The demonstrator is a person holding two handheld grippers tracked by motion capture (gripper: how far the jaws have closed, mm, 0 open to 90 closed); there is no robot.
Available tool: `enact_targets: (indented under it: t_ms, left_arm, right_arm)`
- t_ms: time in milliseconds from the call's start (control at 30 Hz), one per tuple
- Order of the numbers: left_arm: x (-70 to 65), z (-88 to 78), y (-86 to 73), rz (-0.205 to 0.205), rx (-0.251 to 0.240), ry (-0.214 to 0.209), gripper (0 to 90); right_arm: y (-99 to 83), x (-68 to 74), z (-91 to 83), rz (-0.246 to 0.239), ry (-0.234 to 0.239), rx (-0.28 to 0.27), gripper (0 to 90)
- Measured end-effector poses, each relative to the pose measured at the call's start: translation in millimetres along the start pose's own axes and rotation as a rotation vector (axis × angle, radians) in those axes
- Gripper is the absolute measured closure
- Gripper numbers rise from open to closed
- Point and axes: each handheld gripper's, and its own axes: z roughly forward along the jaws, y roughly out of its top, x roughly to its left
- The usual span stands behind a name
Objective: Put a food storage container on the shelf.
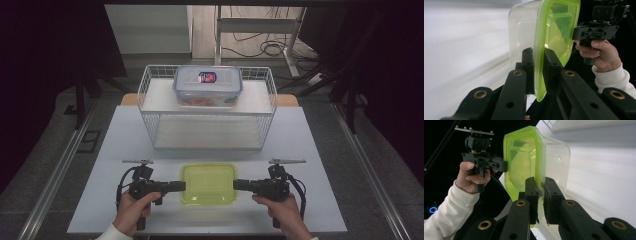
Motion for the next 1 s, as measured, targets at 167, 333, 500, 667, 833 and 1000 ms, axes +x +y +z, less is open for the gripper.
enact_targets:
  t_ms: [167, 333, 500, 667, 833, 1000]
  left_arm:
    - [-7.2, -6.8, 13.2, 0.021, -0.014, 0.000, 81.1]
    - [-14.0, -15.1, 26.9, 0.040, -0.028, 0.001, 81.1]
    - [-22.0, -23.0, 41.4, 0.057, -0.047, 0.001, 81.1]
    - [-30.4, -30.9, 57.4, 0.077, -0.070, 0.002, 81.1]
    - [-41.0, -39.8, 77.5, 0.108, -0.090, 0.004, 81.0]
    - [-50.0, -46.4, 98.0, 0.130, -0.103, 0.011, 80.9]
  right_arm:
    - [12.5, 6.6, -3.1, -0.021, 0.006, -0.020, 82.2]
    - [26.0, 14.6, -4.8, -0.048, 0.008, -0.037, 82.2]
    - [41.6, 23.5, -7.3, -0.071, 0.007, -0.055, 82.2]
    - [58.9, 32.3, -9.9, -0.099, 0.008, -0.071, 82.1]
    - [80.7, 42.4, -14.4, -0.131, 0.010, -0.088, 82.1]
    - [102.0, 46.9, -17.3, -0.148, 0.015, -0.104, 82.1]
